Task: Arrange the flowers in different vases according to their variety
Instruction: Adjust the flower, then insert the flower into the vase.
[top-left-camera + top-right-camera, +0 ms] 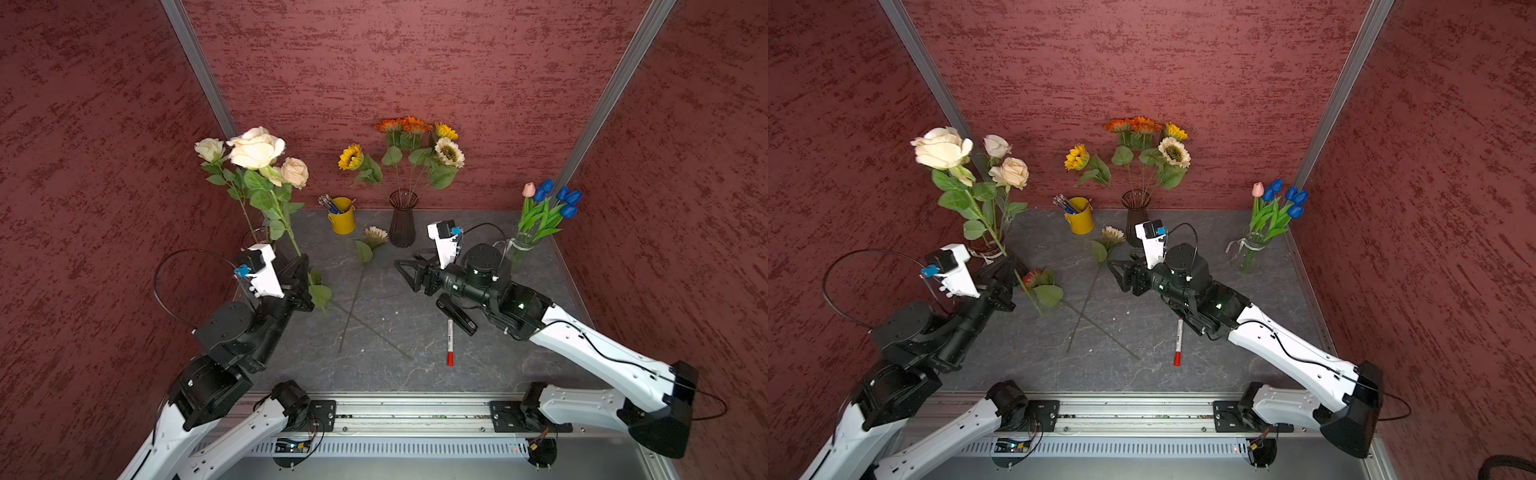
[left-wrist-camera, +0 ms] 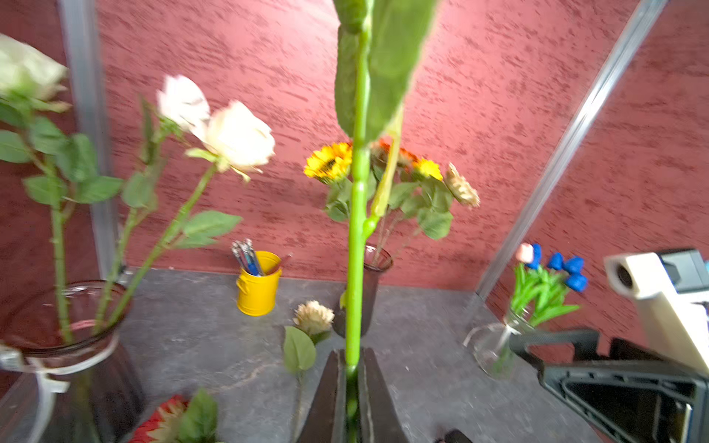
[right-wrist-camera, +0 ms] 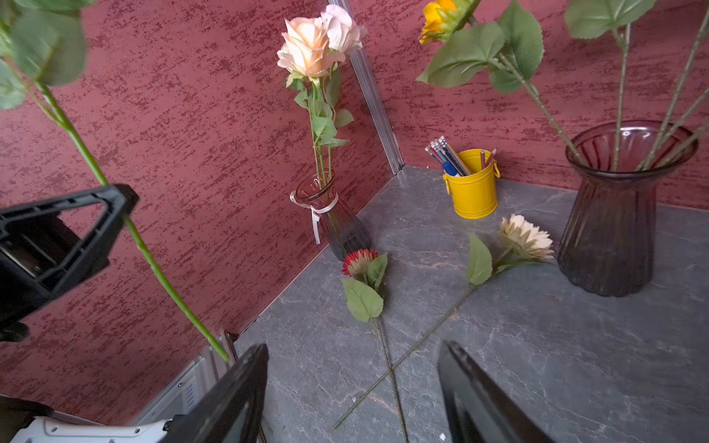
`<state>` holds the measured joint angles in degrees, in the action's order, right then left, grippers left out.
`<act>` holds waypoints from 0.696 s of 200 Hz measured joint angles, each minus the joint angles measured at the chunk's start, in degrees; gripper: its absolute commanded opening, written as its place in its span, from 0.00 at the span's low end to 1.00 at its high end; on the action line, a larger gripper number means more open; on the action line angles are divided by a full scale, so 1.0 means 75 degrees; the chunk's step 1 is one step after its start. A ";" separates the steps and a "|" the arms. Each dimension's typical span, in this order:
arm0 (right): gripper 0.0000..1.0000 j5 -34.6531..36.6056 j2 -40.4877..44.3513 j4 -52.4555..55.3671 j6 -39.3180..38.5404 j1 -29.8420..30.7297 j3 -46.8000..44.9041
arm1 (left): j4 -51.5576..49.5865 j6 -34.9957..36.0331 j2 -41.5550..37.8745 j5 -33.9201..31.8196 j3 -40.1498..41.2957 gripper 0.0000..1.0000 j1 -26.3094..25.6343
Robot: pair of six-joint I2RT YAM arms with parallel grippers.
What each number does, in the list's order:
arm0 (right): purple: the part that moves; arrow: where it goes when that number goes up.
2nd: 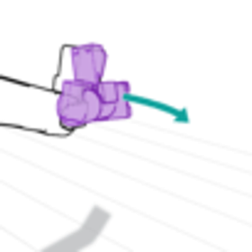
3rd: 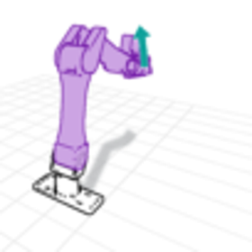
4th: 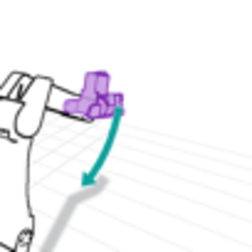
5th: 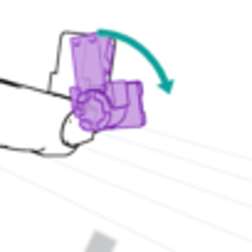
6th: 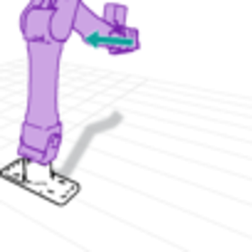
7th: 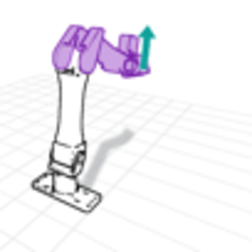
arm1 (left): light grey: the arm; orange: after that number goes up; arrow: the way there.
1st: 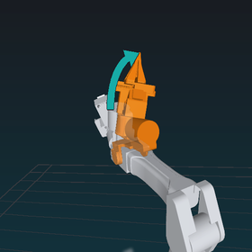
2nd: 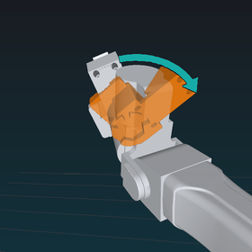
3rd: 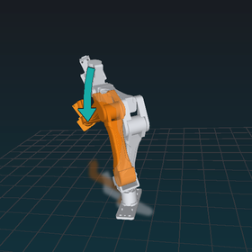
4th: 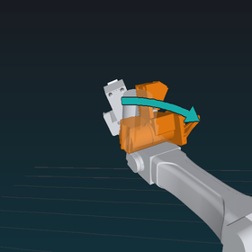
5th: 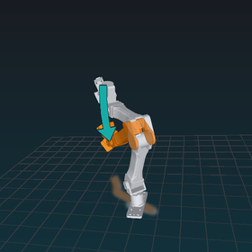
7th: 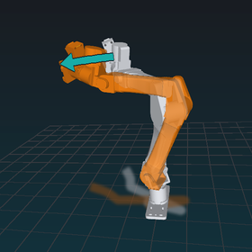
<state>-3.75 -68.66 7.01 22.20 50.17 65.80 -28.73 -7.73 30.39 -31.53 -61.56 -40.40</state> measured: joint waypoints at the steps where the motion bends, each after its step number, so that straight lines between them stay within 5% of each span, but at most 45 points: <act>1: 0.74 0.0000 -0.0003 0.0000 0.0000 0.0000 0.0000 | 0.0000 0.0023 0.0003 -0.0038 -0.0015 0.00 0.0000; 39: 0.74 -0.0038 -0.0391 -0.0026 0.0003 -0.0012 0.0000 | 0.1443 0.2483 0.0172 -0.1690 -0.0093 0.00 0.0047; 75: 0.74 -0.0227 -0.0927 -0.0058 0.0006 -0.0047 0.0000 | 0.3506 0.4505 0.0828 -0.1923 -0.0020 0.00 0.0679; 102: 0.74 -0.0443 -0.1317 -0.0119 0.0006 -0.0128 0.0003 | 0.3296 0.4401 0.1655 -0.0988 -0.0659 0.00 0.2439; 139: 0.74 -0.0731 -0.1807 -0.0157 0.0009 -0.0318 0.0178 | 0.2425 0.2967 0.2416 0.1236 -0.1527 0.00 0.5479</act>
<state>-9.23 -82.21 5.82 22.26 47.79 67.13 -10.55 14.52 48.51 -22.26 -73.01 0.69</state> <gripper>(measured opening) 0.745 0.084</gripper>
